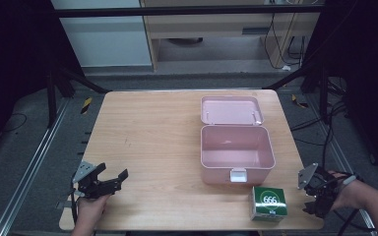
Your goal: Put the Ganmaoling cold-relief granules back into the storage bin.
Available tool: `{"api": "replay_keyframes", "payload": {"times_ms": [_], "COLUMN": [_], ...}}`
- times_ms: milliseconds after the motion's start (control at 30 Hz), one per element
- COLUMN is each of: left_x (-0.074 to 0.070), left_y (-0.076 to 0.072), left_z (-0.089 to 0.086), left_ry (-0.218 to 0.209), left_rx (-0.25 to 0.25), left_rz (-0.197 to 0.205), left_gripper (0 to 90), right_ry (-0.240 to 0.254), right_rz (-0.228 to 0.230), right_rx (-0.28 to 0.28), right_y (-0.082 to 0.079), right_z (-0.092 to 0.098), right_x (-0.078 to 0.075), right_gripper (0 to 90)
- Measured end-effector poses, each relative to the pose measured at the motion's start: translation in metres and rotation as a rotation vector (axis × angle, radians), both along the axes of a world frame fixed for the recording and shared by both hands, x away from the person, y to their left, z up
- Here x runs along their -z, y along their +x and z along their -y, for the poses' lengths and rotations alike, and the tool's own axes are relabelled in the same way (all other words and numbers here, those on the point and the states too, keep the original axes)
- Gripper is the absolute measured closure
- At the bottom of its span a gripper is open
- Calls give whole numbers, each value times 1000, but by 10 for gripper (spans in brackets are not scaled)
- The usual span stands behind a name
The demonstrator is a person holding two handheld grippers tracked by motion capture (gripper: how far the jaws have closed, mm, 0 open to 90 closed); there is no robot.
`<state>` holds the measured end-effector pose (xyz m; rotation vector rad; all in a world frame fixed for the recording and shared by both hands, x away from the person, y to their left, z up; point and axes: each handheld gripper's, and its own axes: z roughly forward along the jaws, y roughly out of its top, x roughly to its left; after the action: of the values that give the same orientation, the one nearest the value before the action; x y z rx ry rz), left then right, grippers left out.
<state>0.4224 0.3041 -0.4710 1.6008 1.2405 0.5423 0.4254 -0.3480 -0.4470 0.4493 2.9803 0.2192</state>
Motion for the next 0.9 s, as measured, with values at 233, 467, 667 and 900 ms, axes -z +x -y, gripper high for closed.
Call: {"api": "replay_keyframes", "payload": {"times_ms": [233, 467, 667, 900], "left_x": [0, -1, 0, 0], "left_y": [0, 0, 0, -1], "left_z": [-3, -5, -3, -3], "left_ry": [-15, -21, -22, -24], "left_rx": [-8, -7, -1, 4], "left_rz": [-1, 2, 0, -1], "left_gripper": [0, 0, 0, 0], "right_ry": [40, 32, 45, 48], "right_rz": [-29, -55, -62, -66], "right_rx": [-54, -86, -112, -133], "right_y": [-2, -5, -7, -7], "right_z": [-18, -36, -51, -70], "right_x": [-18, -36, -51, -58], "right_gripper": [2, 2, 2, 2]}}
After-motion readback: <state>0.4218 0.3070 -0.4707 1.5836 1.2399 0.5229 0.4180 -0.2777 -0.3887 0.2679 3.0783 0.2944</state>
